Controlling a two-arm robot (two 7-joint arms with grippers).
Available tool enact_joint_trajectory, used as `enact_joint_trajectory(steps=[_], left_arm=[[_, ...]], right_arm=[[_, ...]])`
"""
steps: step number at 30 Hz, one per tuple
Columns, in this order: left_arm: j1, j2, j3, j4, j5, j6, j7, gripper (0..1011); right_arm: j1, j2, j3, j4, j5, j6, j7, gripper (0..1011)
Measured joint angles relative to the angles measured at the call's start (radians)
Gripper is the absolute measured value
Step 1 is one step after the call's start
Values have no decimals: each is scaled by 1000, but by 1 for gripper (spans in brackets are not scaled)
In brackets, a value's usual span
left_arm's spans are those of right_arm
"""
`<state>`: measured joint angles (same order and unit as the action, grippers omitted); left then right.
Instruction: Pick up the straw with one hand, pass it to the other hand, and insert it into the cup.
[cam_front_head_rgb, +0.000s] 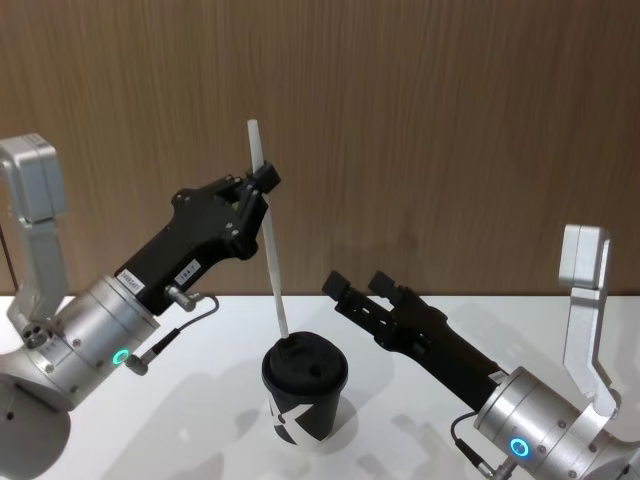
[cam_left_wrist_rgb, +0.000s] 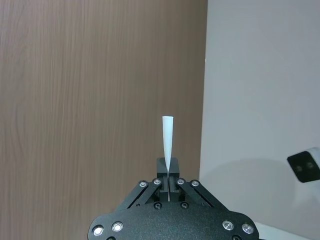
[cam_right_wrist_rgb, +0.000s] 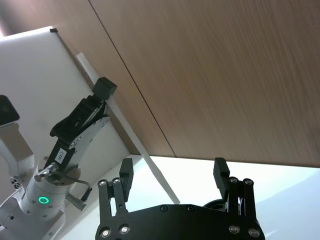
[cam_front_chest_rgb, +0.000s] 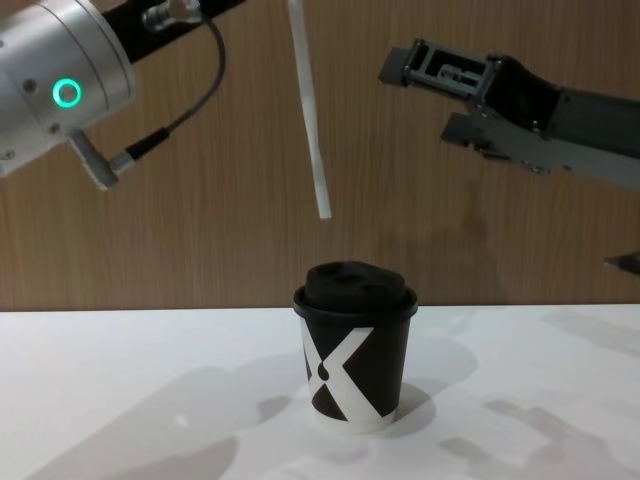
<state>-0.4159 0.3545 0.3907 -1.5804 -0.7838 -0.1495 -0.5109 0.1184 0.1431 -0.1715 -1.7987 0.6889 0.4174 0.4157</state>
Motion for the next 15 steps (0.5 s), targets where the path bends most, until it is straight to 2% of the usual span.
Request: enact_joint_trajectory(steps=[9,15], left_arm=[[-10,-30,13,41,40,-8,24,12],[-12,-49,18,61,48,-8,32,13]], right_arm=[[0,1,1,1,-1,-1,-2,1001],[0,1,1,1,-1,-1,-3,1001]])
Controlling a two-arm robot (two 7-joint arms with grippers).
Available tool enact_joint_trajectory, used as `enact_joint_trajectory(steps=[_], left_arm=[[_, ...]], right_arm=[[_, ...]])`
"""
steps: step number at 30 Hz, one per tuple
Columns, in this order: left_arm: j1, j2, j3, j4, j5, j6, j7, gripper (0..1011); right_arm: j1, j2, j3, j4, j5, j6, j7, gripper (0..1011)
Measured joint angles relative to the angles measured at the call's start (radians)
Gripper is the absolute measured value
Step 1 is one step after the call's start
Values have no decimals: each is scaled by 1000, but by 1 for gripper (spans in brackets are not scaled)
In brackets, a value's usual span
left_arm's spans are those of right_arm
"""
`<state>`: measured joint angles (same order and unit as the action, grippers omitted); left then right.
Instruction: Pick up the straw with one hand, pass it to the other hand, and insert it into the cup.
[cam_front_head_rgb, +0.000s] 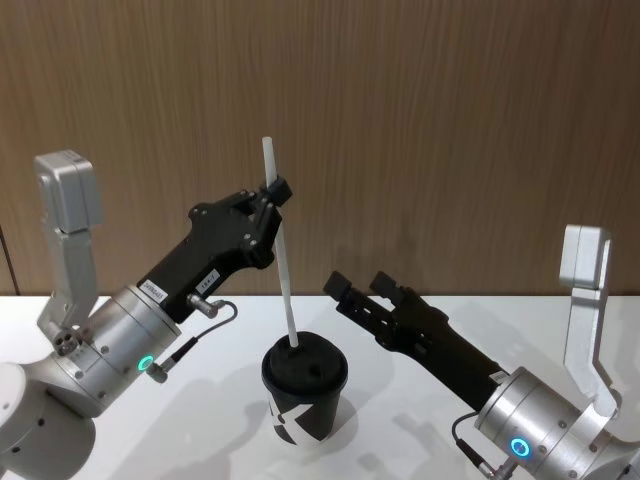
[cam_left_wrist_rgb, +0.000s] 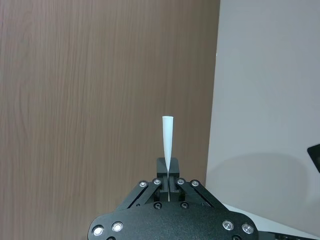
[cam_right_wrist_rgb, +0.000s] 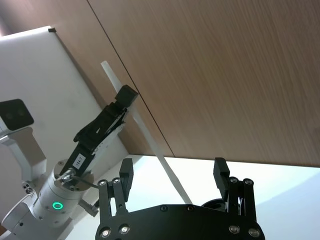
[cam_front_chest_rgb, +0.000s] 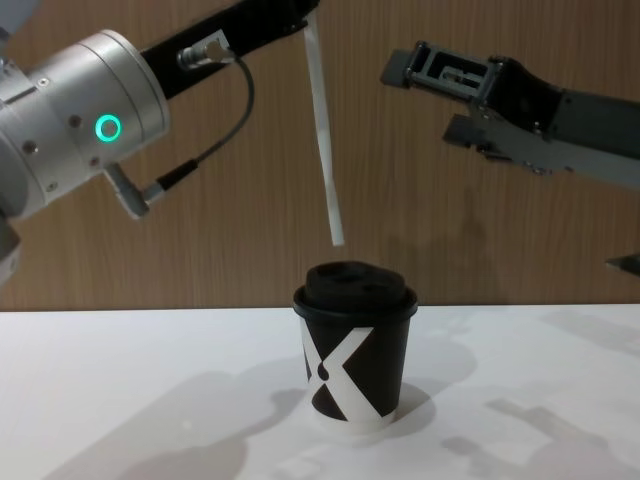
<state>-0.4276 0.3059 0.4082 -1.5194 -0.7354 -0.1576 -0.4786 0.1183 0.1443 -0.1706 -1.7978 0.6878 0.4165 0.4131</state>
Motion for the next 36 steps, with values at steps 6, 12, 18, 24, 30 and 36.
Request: enact_joint_trajectory(steps=[6,12,18,24,30,36], left_arm=[[-1,-19,4,18,4,1,4,13],[-1,-35,6,32,7,3,5,12],[-1,-47,6,41,9,7,5,12],[0,-57,6,48,12,15,5,12],[0,-63,6,53,14,22,3,13],[-1,-68,5,58,14,29,-2,13]], right_arm=[[0,0,0,0,0,0,-1,1001],[0,0,0,0,0,0,-1,1001],[0,0,0,0,0,0,-1,1001],[0,0,0,0,0,0,-1,1001],[0,0,0,0,0,0,0,1001],[0,0,0,0,0,0,0,1001]])
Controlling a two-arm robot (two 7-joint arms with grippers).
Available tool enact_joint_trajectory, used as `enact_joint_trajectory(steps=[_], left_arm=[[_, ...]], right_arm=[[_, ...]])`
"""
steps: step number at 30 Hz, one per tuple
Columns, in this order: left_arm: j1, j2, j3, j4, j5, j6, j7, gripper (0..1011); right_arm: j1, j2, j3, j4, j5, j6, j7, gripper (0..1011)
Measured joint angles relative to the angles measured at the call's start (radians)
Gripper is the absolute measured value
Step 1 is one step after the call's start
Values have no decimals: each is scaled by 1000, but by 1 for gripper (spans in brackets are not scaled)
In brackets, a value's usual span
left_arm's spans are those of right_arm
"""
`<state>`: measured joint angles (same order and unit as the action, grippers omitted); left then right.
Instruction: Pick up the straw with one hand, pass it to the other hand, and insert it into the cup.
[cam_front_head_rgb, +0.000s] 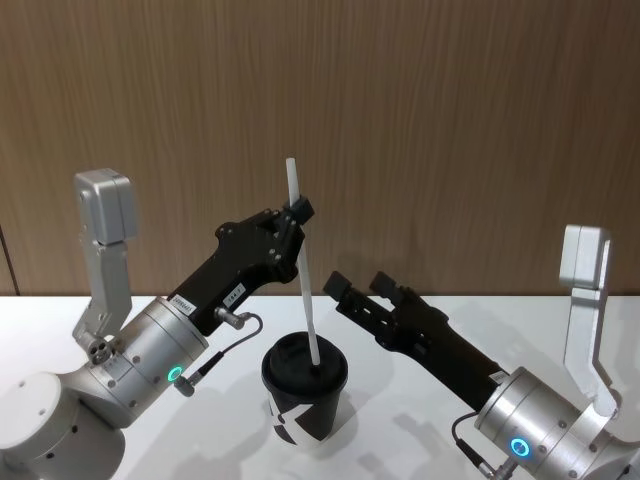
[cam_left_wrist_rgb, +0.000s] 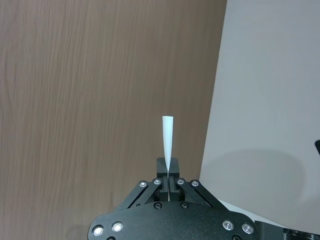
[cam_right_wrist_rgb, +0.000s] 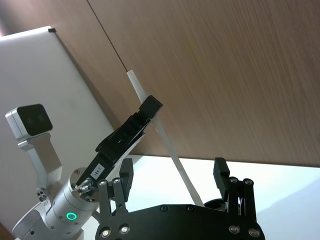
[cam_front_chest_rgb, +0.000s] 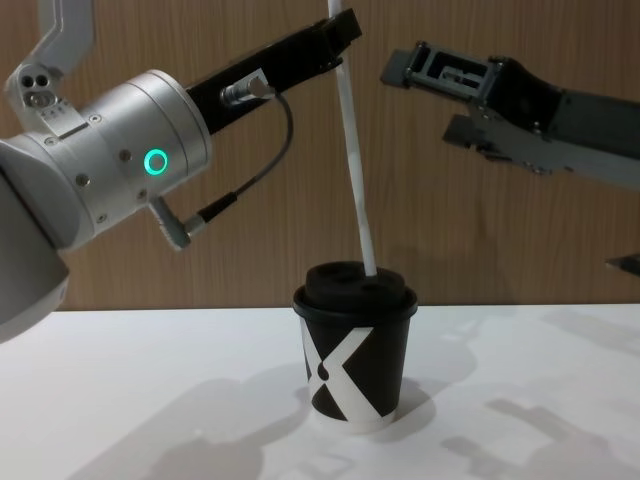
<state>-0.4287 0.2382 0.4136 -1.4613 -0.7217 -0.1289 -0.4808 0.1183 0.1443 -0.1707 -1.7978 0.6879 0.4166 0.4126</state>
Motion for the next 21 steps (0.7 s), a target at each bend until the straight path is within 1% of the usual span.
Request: enact_joint_trajectory(steps=[12,21], left_arm=[[-5,-3,1,10,-3,9,-5,12],[-11,-2,5,17,5,12,-8,12]], right_arm=[[0,0,0,0,0,0,0,1001],[0,0,0,0,0,0,0,1001]])
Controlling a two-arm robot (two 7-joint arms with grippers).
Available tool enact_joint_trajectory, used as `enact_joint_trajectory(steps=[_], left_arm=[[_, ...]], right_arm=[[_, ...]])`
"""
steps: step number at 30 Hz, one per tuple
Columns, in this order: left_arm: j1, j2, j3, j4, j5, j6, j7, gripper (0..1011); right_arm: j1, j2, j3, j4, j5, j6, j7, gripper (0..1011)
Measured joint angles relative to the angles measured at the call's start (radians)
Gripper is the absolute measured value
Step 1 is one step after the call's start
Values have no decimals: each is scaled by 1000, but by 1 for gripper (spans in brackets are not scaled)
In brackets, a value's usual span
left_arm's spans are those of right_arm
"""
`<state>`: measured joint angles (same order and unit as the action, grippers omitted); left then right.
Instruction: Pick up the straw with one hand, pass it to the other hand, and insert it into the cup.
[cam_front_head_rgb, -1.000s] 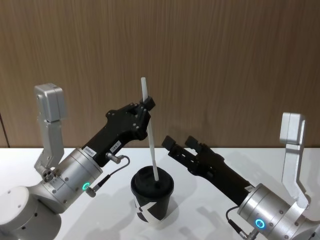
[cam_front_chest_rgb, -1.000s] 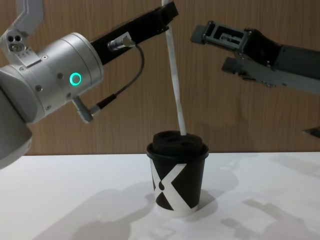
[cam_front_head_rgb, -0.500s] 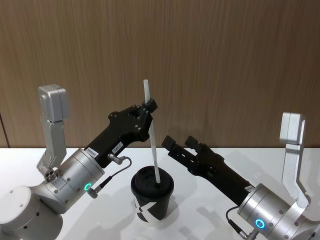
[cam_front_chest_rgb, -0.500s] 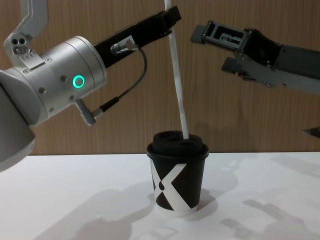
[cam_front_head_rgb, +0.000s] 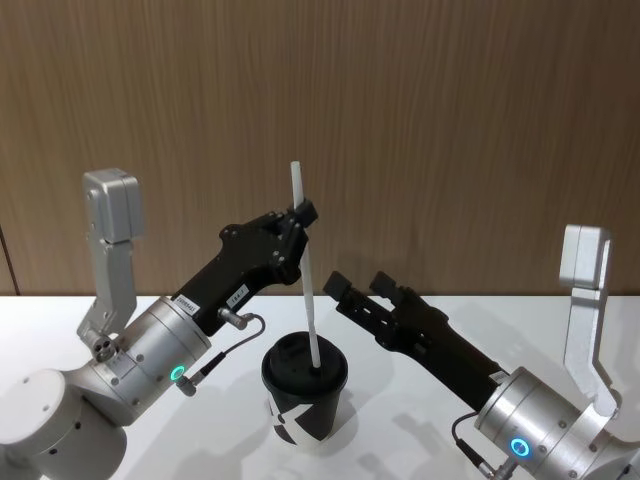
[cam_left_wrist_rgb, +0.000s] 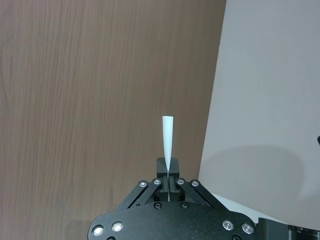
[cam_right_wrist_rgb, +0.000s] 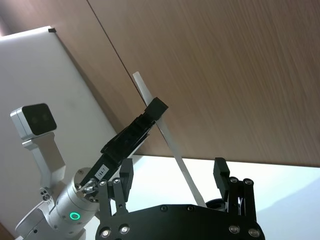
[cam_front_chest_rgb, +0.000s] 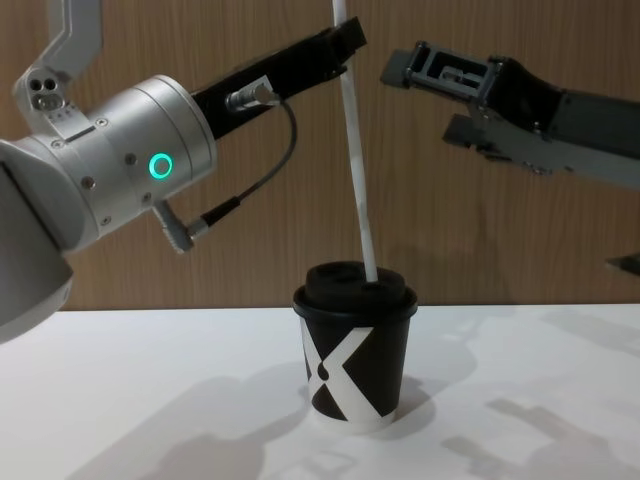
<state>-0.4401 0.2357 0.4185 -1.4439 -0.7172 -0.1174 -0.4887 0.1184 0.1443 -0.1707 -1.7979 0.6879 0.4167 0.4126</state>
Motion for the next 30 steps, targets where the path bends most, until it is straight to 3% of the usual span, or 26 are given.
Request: enact_joint_trajectory(steps=[30], left_arm=[[-9,-10,9,24,12,7,-6,13]], right_arm=[[0,0,0,0,0,0,0,1001]])
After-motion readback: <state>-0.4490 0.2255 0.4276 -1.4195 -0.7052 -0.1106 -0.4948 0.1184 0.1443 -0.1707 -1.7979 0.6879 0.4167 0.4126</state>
